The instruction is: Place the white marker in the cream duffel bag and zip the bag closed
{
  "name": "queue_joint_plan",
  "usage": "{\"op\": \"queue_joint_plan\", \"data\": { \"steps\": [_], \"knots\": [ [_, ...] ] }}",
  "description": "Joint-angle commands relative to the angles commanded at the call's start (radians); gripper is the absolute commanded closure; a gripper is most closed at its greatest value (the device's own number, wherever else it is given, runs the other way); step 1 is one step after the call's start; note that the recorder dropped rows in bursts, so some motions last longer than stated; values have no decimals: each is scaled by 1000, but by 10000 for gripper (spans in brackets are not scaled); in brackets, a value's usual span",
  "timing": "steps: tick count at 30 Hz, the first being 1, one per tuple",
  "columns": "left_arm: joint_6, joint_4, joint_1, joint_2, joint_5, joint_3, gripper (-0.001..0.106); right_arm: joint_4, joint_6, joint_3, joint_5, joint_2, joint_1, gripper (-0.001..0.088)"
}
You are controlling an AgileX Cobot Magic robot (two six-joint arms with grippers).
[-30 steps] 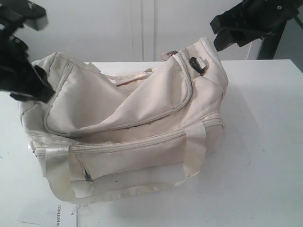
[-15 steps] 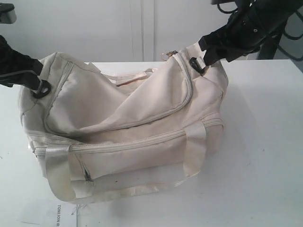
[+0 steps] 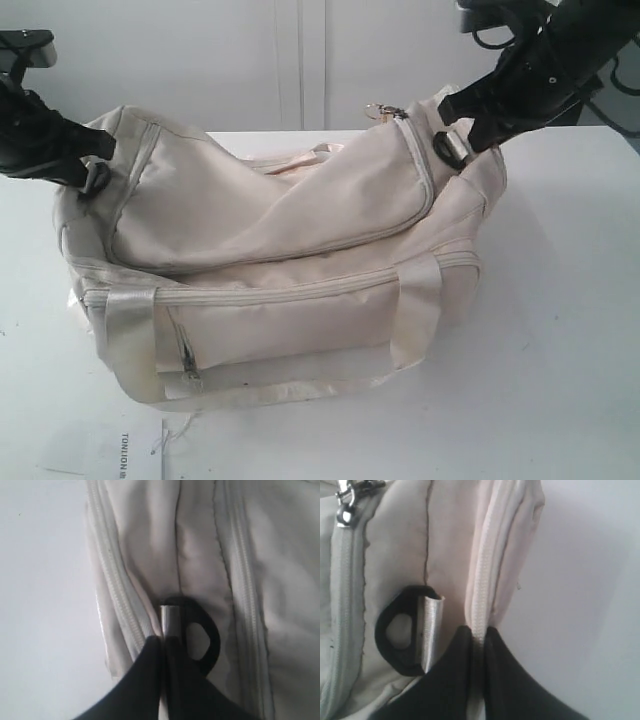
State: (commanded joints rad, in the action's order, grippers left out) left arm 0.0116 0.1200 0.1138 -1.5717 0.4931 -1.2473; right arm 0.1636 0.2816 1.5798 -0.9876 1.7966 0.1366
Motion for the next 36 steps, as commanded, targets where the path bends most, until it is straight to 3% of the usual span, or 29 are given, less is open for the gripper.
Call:
{"op": "queue_joint_plan", "data": {
  "steps": [3,6,8,9,11,13,18,21,23,26,36],
  "knots": [
    [-12,58,0,1,-4,0,1037,0,-52,0,-12,0,0,866],
    [-43,108,0,20,26,0,655,27,-62,2,-15,-9,0,676],
    [-39,108,0,61,12,0,427,27,-84,4,29,-27,0,489],
    [-39,108,0,89,4,0,379,19,-83,4,32,-41,0,401],
    [-39,106,0,141,4,0,386,19,-83,4,32,-74,0,307],
    [-39,106,0,176,14,0,407,11,-83,4,32,-106,0,296],
    [-37,84,0,256,100,0,600,-127,-194,1,0,-179,0,305],
    [-37,64,0,306,137,2,774,-197,-218,1,-20,-225,0,382],
    [-37,64,0,338,139,10,886,-200,-218,-7,-36,-255,0,533],
    [-40,60,0,383,158,42,1055,-200,-208,-67,-17,-308,0,858],
    [-43,14,0,500,133,187,1053,-206,-191,-282,59,-423,-108,868]
  ]
}}
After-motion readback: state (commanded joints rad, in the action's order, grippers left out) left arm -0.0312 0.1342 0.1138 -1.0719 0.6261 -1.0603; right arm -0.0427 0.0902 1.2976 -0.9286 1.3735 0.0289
